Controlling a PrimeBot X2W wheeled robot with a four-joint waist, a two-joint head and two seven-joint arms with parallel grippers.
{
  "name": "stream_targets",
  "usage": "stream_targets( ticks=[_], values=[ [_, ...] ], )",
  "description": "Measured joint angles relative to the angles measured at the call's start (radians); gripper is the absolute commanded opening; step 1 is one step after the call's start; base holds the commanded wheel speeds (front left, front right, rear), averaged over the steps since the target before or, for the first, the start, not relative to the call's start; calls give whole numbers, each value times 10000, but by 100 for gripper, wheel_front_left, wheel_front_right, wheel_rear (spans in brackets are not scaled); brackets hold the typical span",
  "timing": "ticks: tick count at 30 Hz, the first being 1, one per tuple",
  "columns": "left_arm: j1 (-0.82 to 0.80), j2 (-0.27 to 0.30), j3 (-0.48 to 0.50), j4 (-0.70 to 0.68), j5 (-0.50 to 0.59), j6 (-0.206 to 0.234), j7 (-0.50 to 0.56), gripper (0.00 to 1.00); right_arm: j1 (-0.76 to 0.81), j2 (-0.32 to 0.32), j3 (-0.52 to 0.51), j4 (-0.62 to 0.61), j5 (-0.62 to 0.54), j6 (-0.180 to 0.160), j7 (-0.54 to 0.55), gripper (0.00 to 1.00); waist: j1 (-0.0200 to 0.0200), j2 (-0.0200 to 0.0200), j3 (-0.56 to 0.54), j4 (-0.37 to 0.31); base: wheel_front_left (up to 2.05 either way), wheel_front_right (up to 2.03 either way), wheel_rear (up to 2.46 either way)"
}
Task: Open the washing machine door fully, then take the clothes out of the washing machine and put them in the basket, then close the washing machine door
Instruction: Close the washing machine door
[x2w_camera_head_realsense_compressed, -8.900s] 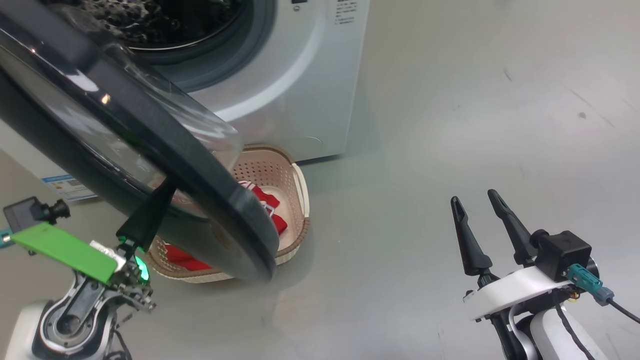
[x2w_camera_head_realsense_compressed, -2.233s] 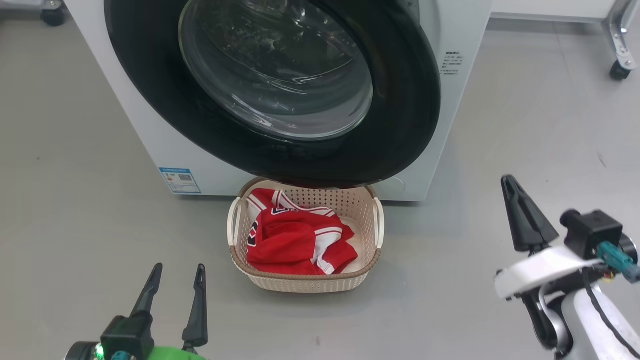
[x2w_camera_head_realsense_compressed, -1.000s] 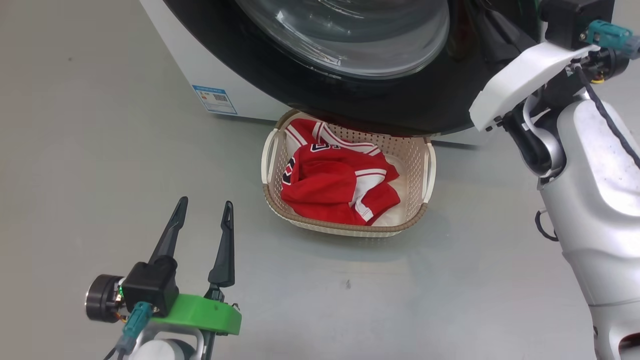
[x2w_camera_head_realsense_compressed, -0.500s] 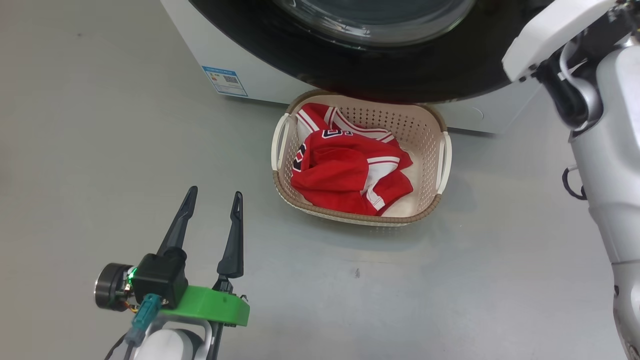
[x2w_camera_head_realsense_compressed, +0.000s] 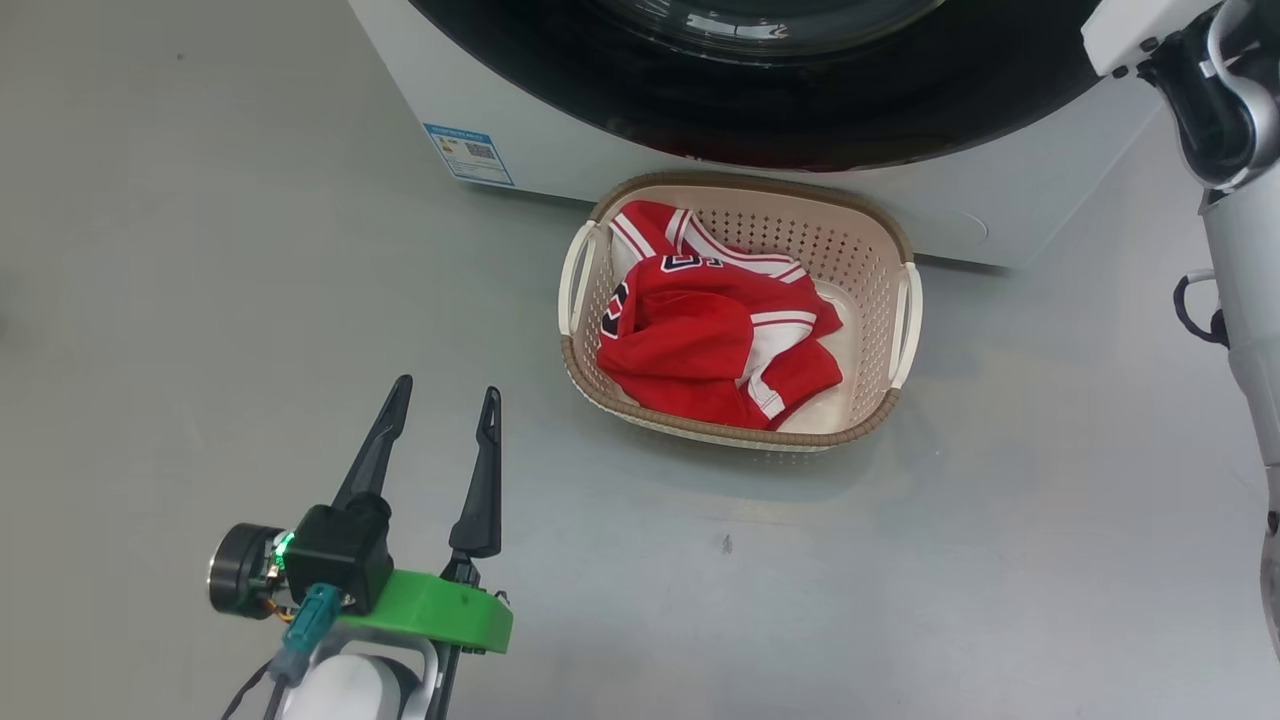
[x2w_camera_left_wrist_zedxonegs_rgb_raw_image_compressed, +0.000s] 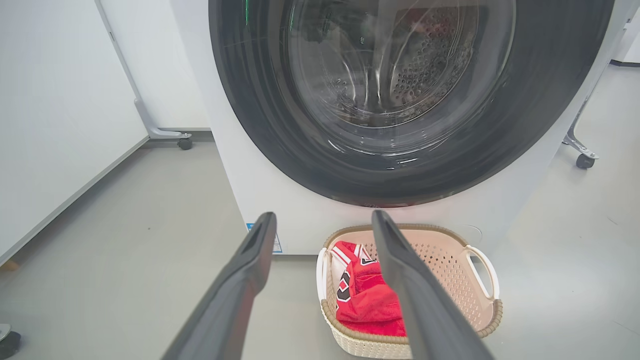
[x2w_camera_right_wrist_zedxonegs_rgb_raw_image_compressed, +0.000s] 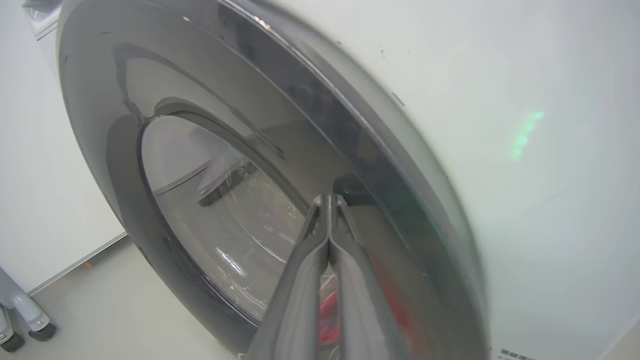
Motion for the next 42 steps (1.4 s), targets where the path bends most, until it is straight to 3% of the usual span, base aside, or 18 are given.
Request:
stream_targets(
  ticks=[16,24,36,42],
  values=[
    [-136,-23,-105,291,-173,0,-100,100,-280,146,13,1089,132,0,-662,0,0,0,-103,200,0,0,0],
    [-166,-23,38,334,-173,0,-130,100,-86,782,155,1246,782,2,-972,0,0,0,-196,71,0,0,0],
    [-167,-10,339,522,-171,0,-188,100,1696,903,1185,610,1179,2,-1908,0,0,0,-701,-453,0,0,0],
    [-158,19,520,518,-171,0,-190,100,2847,416,1252,566,863,2,-2625,0,0,0,-969,-826,0,0,0]
  ],
)
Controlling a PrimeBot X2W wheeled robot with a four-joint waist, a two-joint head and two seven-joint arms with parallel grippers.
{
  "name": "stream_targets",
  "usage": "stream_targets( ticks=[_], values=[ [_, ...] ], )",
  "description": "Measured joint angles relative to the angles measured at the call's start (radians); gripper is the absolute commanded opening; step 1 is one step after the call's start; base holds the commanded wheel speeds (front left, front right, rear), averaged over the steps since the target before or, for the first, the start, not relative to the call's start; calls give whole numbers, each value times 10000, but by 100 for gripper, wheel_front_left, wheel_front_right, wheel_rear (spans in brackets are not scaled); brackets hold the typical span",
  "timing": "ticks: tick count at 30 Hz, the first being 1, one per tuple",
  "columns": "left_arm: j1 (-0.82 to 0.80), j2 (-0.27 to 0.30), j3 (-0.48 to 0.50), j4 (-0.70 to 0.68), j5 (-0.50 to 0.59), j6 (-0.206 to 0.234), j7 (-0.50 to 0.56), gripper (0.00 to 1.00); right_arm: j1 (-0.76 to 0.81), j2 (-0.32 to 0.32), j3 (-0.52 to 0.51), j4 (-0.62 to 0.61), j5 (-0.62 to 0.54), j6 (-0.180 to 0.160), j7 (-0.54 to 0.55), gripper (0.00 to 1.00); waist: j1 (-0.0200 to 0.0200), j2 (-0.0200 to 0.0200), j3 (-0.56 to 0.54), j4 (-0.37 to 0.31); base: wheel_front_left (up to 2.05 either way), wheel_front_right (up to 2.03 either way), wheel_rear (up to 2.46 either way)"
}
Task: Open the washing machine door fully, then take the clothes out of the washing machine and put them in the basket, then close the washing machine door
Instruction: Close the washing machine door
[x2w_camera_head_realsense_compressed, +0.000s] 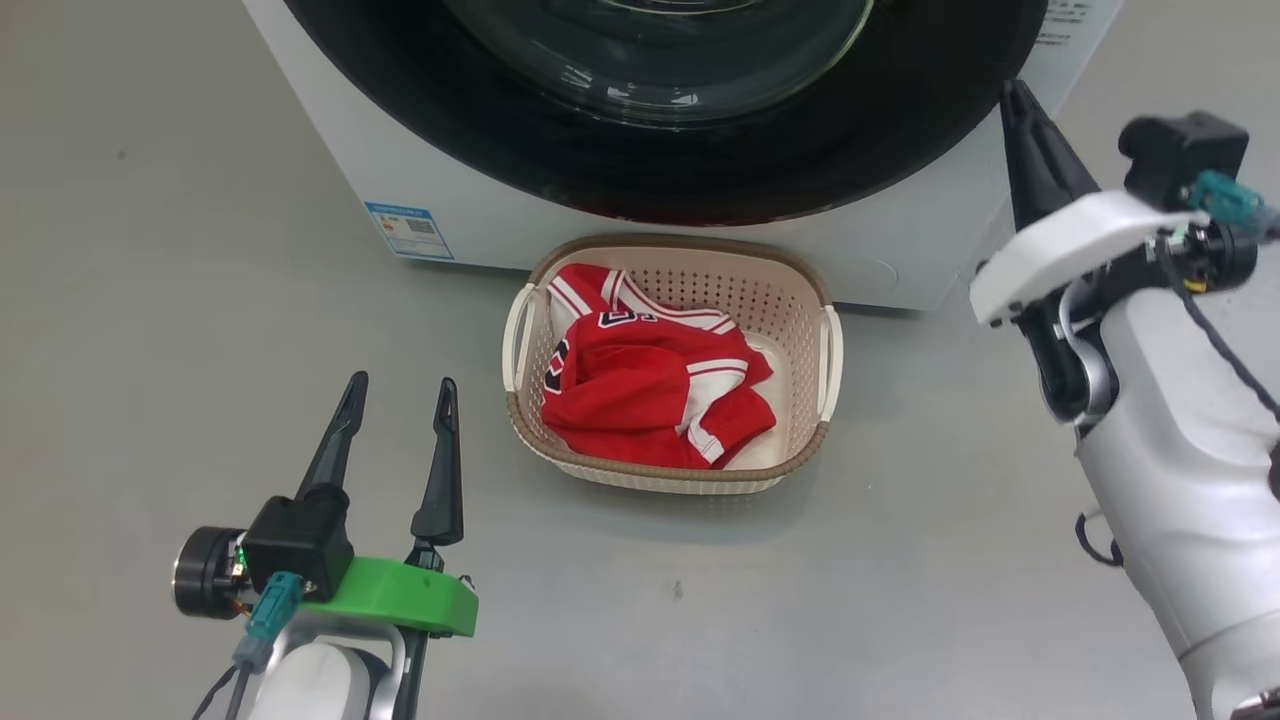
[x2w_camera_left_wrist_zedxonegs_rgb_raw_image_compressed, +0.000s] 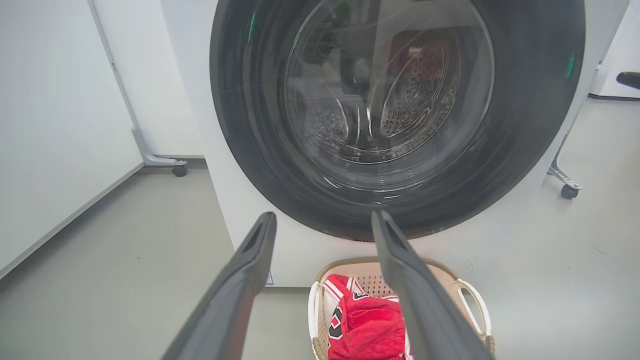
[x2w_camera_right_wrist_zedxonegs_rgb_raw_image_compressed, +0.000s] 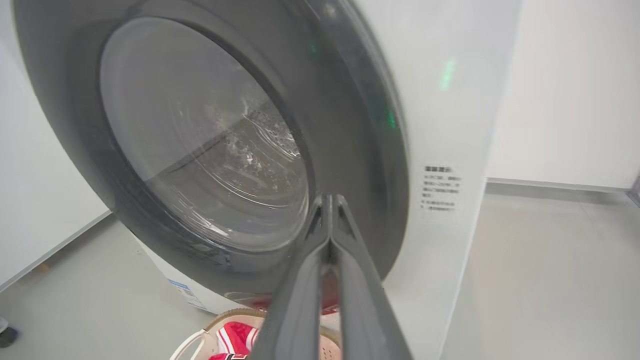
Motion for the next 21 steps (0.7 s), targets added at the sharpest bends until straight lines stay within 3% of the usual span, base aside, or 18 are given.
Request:
stream_targets(
  ticks=[11,13,14,15,21],
  values=[
    [162,134,71,142,38,0,19,100,2144,-115,-353,-13,2,-15,-403,0,0,0,-730,-573,0,0,0],
    [323,194,153,203,96,0,27,100,2429,-107,-428,-151,2,-111,-443,29,0,0,-871,-670,0,0,0],
    [399,213,194,247,96,0,31,100,2560,-100,-460,-219,2,-119,-474,53,0,0,-942,-716,0,0,0],
    [471,226,217,290,96,0,35,100,2706,-98,-477,-282,0,-190,-474,100,0,0,-1018,-761,0,0,0],
    [781,251,290,393,136,0,125,100,3690,35,-606,-646,-2,-497,-485,100,0,0,-1473,-996,0,0,0]
  ],
)
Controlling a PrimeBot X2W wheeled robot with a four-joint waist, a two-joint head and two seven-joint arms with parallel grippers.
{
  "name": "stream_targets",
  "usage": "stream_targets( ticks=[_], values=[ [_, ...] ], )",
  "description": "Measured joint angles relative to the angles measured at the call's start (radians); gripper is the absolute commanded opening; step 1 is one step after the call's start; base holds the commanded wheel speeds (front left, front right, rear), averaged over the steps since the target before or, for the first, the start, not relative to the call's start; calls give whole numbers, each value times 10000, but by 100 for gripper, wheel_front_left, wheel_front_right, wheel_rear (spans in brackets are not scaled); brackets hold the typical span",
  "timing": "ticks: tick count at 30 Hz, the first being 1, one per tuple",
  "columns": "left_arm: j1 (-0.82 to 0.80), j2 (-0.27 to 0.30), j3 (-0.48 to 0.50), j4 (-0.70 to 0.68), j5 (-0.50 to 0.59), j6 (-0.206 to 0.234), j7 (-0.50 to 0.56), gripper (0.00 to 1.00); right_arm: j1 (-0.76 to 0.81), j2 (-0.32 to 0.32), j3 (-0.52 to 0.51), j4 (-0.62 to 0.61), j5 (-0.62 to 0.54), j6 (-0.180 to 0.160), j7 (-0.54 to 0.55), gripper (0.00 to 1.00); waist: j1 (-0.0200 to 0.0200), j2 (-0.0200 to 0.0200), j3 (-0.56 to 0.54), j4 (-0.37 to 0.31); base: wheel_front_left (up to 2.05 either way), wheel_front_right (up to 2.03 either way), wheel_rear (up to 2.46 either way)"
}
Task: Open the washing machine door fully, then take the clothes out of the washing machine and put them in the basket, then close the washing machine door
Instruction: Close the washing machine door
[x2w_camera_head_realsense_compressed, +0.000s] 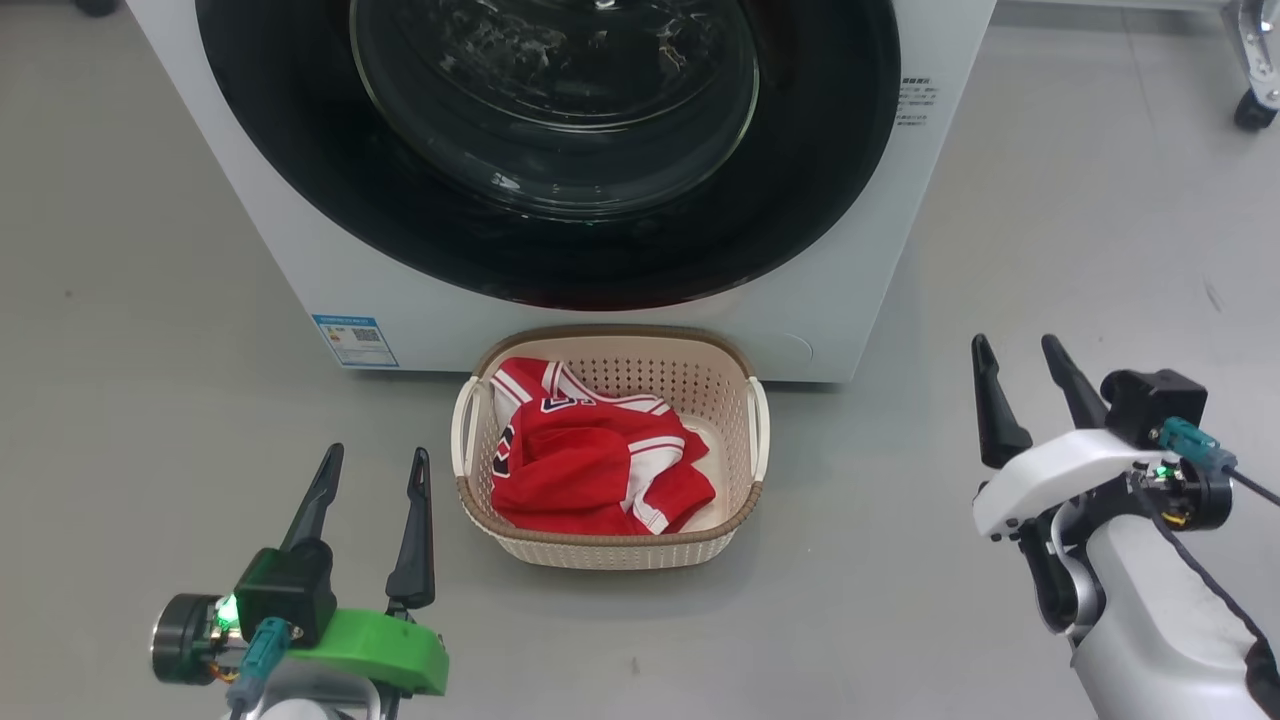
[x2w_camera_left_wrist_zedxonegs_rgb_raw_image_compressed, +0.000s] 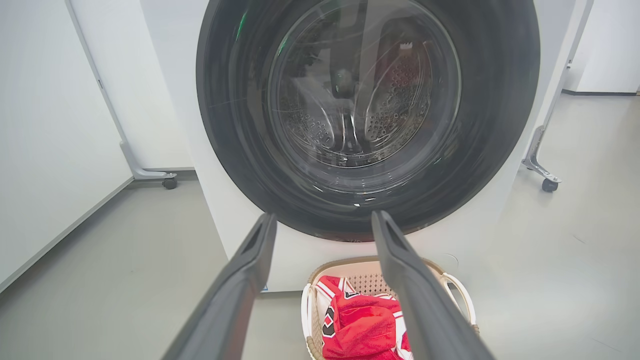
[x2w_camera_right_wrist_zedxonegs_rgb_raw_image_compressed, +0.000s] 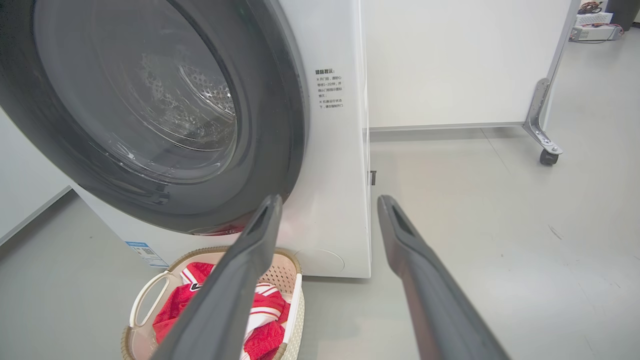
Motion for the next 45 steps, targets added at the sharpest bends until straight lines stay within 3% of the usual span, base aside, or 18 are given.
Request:
stream_targets(
  ticks=[8,31,45],
  values=[
    [446,71,50,42,163,0,161,100,1204,196,29,-571,-50,-245,-29,100,0,0,-558,-250,0,0,0],
    [1317,115,125,-299,217,2,433,100,3819,228,-6,-2744,-468,-1365,-31,100,0,0,-1341,-848,0,0,0],
    [1449,117,234,-623,384,2,614,100,4489,121,-86,-3852,-531,-1557,-29,100,0,0,-1229,-901,0,0,0]
  ],
)
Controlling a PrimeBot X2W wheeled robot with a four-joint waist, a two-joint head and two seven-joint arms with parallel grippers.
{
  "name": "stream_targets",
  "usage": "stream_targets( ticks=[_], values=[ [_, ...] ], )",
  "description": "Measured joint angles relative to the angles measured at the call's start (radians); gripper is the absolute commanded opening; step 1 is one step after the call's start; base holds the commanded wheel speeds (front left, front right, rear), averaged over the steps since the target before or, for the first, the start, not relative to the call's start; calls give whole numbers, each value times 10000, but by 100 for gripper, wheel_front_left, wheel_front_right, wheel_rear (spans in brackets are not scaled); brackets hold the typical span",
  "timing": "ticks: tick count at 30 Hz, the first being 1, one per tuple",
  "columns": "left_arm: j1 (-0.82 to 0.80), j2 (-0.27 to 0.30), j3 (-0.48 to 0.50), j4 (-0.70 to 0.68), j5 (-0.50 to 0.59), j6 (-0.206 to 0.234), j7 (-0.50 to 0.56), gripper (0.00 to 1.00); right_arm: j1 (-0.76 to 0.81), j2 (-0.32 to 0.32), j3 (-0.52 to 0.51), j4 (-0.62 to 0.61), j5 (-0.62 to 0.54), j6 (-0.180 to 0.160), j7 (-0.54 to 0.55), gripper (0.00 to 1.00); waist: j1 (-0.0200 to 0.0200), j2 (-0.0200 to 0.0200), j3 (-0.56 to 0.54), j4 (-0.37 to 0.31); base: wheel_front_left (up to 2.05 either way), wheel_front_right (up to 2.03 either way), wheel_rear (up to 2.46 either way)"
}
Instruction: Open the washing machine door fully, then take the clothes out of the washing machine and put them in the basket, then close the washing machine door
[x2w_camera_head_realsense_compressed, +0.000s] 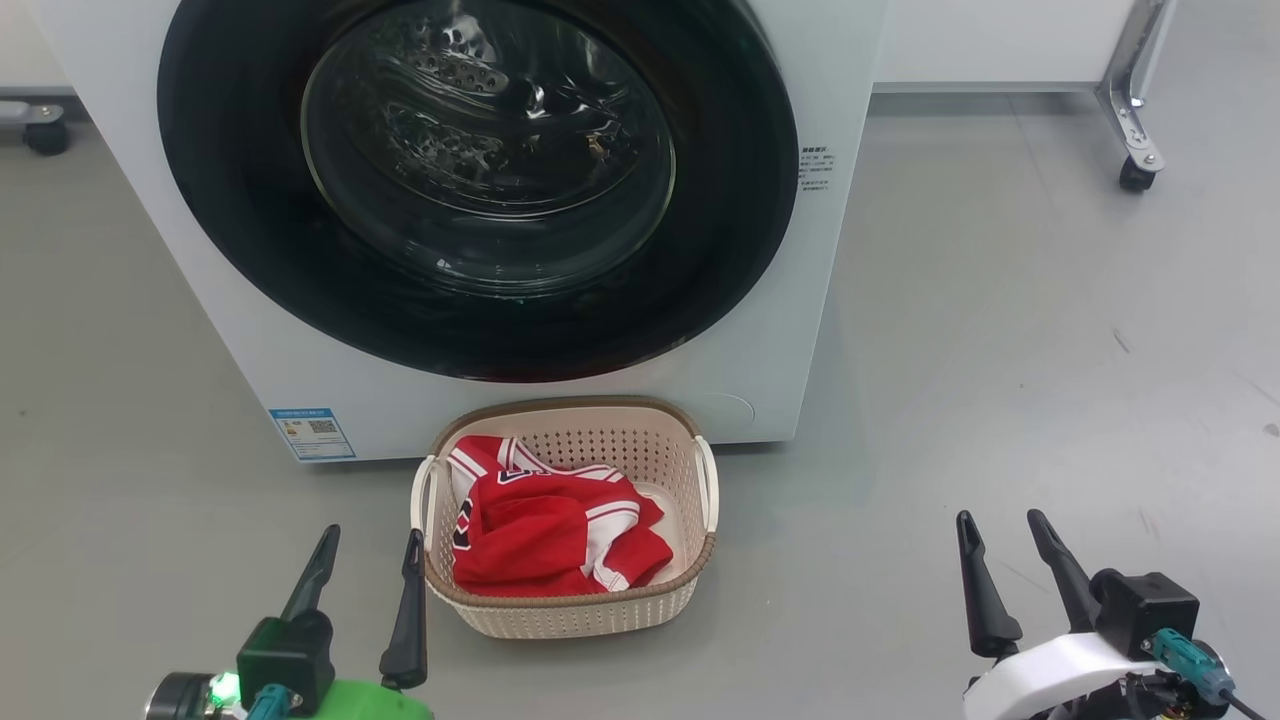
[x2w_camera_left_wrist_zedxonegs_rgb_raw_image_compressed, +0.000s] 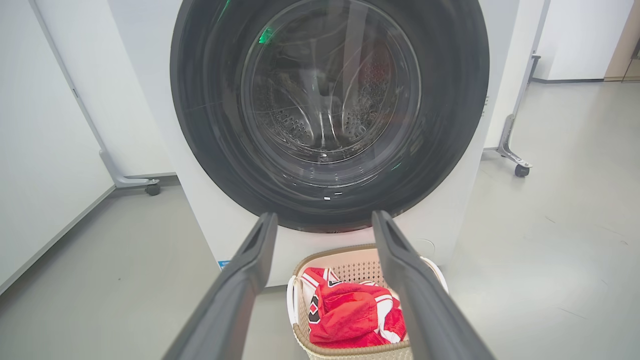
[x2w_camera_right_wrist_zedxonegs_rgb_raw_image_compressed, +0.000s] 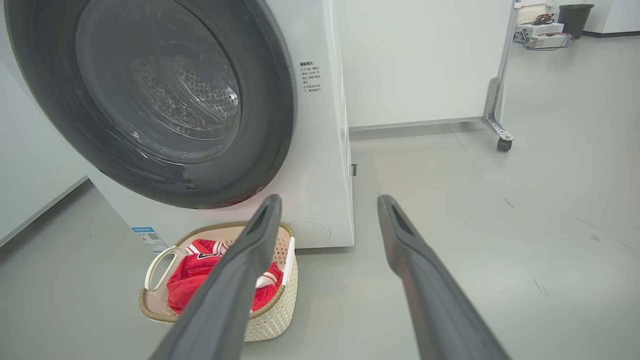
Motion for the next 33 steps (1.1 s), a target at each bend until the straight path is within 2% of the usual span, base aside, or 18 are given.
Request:
stream_targets(
  ticks=[11,33],
  values=[
    [57,-4,117,-167,98,0,42,100,307,-109,-96,-591,-82,-161,61,100,0,0,119,-1,0,0,0],
    [62,-59,190,-456,433,0,155,100,702,-236,-311,-1501,-104,-251,418,100,0,0,403,80,0,0,0]
  ],
)
